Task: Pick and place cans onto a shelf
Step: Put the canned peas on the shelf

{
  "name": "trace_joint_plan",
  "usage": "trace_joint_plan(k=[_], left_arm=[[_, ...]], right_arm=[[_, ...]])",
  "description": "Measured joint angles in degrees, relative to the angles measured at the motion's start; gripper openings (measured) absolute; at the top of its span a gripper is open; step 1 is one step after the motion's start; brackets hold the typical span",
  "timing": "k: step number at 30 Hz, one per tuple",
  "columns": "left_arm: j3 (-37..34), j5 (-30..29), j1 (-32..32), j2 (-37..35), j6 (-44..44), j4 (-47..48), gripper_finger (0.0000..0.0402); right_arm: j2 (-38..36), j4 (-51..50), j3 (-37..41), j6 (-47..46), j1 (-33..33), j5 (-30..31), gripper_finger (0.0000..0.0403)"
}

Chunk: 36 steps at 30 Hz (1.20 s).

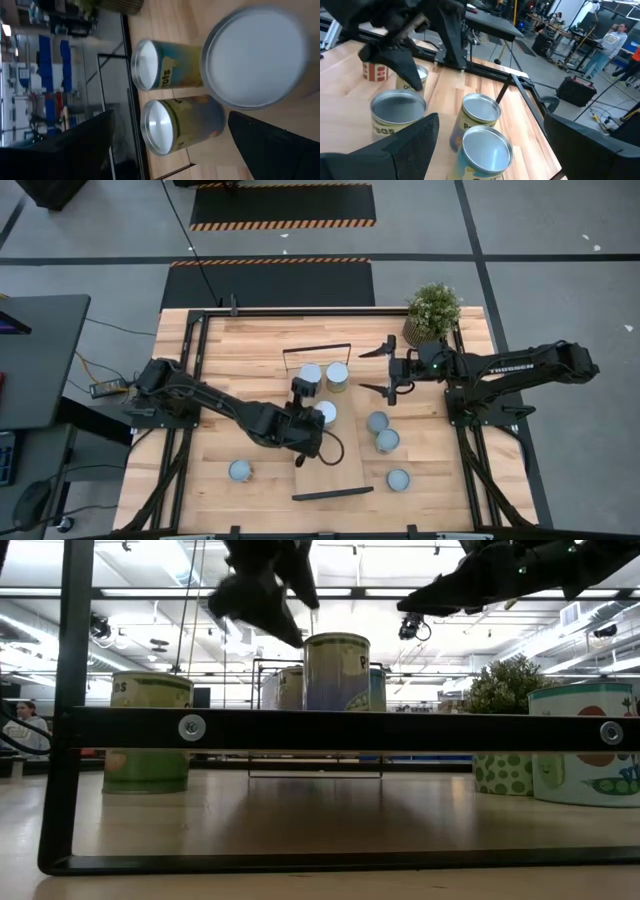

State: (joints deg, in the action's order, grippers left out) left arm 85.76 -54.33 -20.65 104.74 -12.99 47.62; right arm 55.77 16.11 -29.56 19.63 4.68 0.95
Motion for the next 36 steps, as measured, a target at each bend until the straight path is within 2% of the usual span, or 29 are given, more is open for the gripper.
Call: trace_joint_plan(k=[3,7,9,13,17,20,28,33,36], left_arm=[[0.0,2.5,-1.0,-1.7,1.9,-1.5,0.0393],[0.0,13.6,-1.0,-1.3,4.5,-7.2,0.0393],[0.1,15.4,-1.0,0.3,4.6,-10.4,0.0393],[0.0,13.8,-1.4,4.3,-1.4,-12.7,0.0393],[0.0,5.5,-2.1,7.9,-11.2,-14.3,0.0393],[0.0,3.0,-2.0,9.5,-16.8,-16.4,0.0393],[0.0,3.4,1.6,10.4,-23.7,-21.9,0.0393],[0.0,11.3,2.7,8.5,-25.4,-22.8,0.0393],[0.0,13.2,2.3,5.5,-25.0,-22.4,0.0393]], right_arm=[[-0.5,-0.3,0.0,0.0,-0.8,-0.5,0.0368],[0.0,0.6,0.0,0.3,-1.7,-0.9,0.0368],[0.3,1.3,0.0,0.2,-2.0,-1.0,0.0368],[0.7,1.5,0.0,0.2,-2.5,-1.0,0.0368],[0.7,1.5,0.0,0.2,-2.5,-1.0,0.0368],[0.7,1.2,0.0,0.3,-2.5,-1.0,0.0368],[0.7,0.6,0.0,0.4,-2.5,-1.0,0.0368],[0.7,0.0,0.0,0.5,-2.5,-1.0,0.0368],[0.7,-0.2,0.0,0.5,-2.5,-1.0,0.0368]])
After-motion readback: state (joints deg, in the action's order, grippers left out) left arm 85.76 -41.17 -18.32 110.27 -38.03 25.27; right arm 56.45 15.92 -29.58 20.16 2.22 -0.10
